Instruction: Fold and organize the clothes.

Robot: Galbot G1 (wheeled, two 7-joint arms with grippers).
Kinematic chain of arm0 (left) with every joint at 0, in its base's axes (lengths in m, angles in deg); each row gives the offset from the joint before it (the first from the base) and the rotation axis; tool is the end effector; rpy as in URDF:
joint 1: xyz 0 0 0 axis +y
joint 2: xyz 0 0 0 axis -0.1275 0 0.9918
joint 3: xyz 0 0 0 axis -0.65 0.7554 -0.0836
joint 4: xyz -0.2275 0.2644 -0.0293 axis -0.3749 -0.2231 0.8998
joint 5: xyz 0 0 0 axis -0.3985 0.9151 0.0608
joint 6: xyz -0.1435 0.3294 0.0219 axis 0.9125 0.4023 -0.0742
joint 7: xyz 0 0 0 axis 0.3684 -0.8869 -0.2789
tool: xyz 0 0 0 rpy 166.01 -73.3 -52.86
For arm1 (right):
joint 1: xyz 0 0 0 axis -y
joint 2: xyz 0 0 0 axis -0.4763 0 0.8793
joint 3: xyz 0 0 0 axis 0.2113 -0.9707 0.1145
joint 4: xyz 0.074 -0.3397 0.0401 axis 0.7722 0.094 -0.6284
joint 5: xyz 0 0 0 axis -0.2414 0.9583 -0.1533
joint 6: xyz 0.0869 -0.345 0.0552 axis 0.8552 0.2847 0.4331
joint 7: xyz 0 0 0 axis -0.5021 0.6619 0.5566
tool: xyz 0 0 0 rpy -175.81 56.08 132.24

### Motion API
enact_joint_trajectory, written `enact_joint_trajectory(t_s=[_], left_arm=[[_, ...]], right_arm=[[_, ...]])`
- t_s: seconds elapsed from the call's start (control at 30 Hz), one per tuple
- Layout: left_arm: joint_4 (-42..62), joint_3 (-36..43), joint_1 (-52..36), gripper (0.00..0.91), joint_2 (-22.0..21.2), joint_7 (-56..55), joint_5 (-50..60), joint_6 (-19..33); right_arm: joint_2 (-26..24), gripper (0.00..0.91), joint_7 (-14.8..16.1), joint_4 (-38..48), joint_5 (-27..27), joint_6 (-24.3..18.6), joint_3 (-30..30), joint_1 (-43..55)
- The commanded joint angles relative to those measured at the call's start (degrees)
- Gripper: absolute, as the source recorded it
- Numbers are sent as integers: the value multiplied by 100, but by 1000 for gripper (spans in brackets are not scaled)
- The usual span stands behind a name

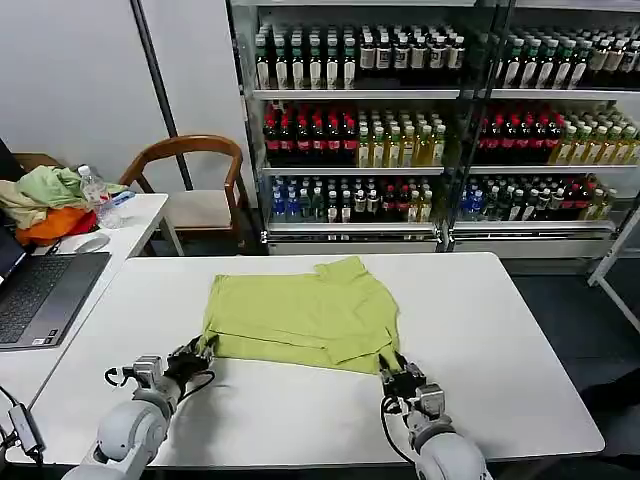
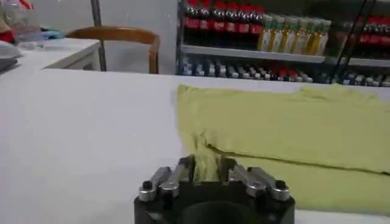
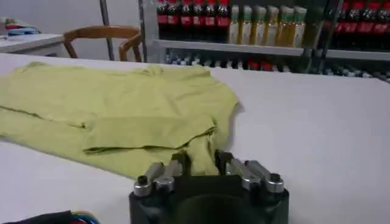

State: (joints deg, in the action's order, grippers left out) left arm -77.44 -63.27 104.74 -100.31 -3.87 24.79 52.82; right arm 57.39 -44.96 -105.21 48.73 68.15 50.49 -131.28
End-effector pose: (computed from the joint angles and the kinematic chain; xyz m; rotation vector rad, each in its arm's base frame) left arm 0.3150 0.1210 -0.3313 -0.1520 -2.6112 0.0635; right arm 0.2630 0.0157 -0.3231 0.2526 -2.6763 0.0998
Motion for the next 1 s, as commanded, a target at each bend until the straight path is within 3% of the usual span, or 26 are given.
enact_joint_trajectory(t_s=[0.03,0.2,0.3,0.67,1.0], left_arm=[[-243,-157,327,40,-50,202,263,84],[-796,-437,975,40,-106,212,269,130],[-1141,-592,1334,40,-138,180,477,408],[-2270,-987,2629,40,-245,118,701,378],[-2138,-1174,2807,40,-276,201,851,519]], right_arm=[[-72,0,3,-378,-63,1,75,-217],[-172,0,52,-856,-16,-58,202,-709],[-263,0,61,-1110,-1,-107,290,-1061],[-537,0,129,-1732,256,-416,544,-2187],[-590,0,131,-1653,296,-529,497,-2281]])
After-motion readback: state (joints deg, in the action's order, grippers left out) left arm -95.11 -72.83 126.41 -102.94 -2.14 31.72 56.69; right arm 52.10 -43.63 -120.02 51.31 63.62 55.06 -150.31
